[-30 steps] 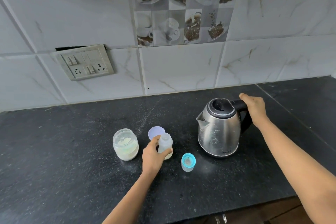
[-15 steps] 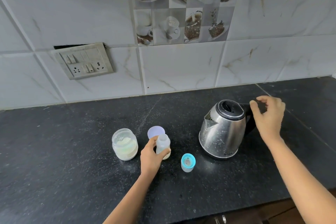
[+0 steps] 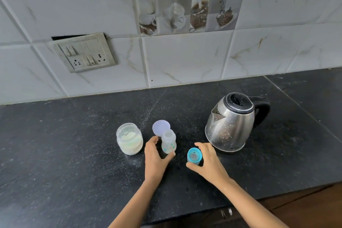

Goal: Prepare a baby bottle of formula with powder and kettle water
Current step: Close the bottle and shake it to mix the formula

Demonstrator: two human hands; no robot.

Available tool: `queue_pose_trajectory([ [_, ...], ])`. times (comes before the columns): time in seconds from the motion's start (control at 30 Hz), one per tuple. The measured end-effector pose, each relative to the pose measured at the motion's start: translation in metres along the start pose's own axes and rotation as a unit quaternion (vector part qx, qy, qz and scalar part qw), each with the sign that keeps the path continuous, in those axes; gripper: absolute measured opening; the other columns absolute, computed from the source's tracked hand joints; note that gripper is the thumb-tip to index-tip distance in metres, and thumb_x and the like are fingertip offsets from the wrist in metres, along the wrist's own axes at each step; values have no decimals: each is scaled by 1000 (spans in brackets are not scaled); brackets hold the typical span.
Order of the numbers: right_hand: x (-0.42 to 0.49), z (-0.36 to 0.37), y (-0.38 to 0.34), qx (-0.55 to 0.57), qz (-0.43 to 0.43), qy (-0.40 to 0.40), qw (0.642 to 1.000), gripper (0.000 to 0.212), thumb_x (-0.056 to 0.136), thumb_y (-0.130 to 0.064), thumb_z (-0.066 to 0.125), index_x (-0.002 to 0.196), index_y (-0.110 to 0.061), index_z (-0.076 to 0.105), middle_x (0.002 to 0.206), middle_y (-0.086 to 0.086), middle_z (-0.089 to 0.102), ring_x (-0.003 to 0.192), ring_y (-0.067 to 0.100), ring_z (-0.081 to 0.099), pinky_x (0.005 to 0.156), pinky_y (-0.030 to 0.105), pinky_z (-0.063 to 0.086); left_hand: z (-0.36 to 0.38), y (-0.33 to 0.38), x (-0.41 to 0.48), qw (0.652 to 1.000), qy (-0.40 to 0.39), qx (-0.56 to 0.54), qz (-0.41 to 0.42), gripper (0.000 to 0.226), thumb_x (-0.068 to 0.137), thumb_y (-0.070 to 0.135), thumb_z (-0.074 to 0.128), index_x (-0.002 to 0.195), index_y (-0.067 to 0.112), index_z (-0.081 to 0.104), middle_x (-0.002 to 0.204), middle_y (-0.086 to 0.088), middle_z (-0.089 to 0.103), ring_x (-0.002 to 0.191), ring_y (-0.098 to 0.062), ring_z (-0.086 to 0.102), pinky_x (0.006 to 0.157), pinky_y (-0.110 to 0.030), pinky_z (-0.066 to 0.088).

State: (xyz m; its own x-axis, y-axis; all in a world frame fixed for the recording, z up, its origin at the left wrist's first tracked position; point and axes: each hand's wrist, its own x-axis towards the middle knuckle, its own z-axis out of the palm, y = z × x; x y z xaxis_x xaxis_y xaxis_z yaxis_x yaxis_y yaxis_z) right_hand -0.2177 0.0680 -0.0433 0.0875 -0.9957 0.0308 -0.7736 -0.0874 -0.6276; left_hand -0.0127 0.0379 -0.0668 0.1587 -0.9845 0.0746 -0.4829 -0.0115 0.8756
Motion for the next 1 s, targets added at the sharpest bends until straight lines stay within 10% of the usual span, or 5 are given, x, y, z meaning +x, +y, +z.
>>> queue_pose_trajectory([
  [0.47, 5, -4, -8, 123, 52, -11, 991, 57, 70, -31, 83, 122, -27, 59, 114, -13, 56, 103, 1, 56, 79, 8, 42, 33, 21, -24, 968, -198, 99, 119, 54, 76, 44, 73, 125, 32, 53, 121, 18, 54, 110, 3, 44, 94, -16, 37],
  [0.67, 4, -16, -13, 215, 34, 53, 974, 49, 75, -25, 81, 119, -23, 62, 111, -12, 66, 105, 4, 61, 90, 25, 52, 39, 18, -28, 975, -179, 82, 99, 50, 74, 47, 71, 119, 37, 52, 110, 26, 52, 103, 7, 42, 94, -20, 40],
  [0.8, 21, -33, -27, 261, 9, 39, 964, 68, 79, -21, 78, 139, -23, 45, 125, -12, 58, 110, -8, 56, 88, 13, 48, 40, 14, -29, 972, -188, 92, 110, 81, 64, 57, 74, 134, 35, 38, 117, 23, 44, 111, 6, 41, 101, -19, 34],
  [1.0, 66, -50, -42, 27, 0, -67, 997, 62, 73, -39, 80, 123, -30, 46, 121, -5, 58, 102, 9, 58, 84, 21, 48, 24, 3, -28, 990, 22, 61, 124, 67, 66, 57, 72, 116, 32, 36, 110, 18, 36, 104, -4, 37, 90, -14, 31],
])
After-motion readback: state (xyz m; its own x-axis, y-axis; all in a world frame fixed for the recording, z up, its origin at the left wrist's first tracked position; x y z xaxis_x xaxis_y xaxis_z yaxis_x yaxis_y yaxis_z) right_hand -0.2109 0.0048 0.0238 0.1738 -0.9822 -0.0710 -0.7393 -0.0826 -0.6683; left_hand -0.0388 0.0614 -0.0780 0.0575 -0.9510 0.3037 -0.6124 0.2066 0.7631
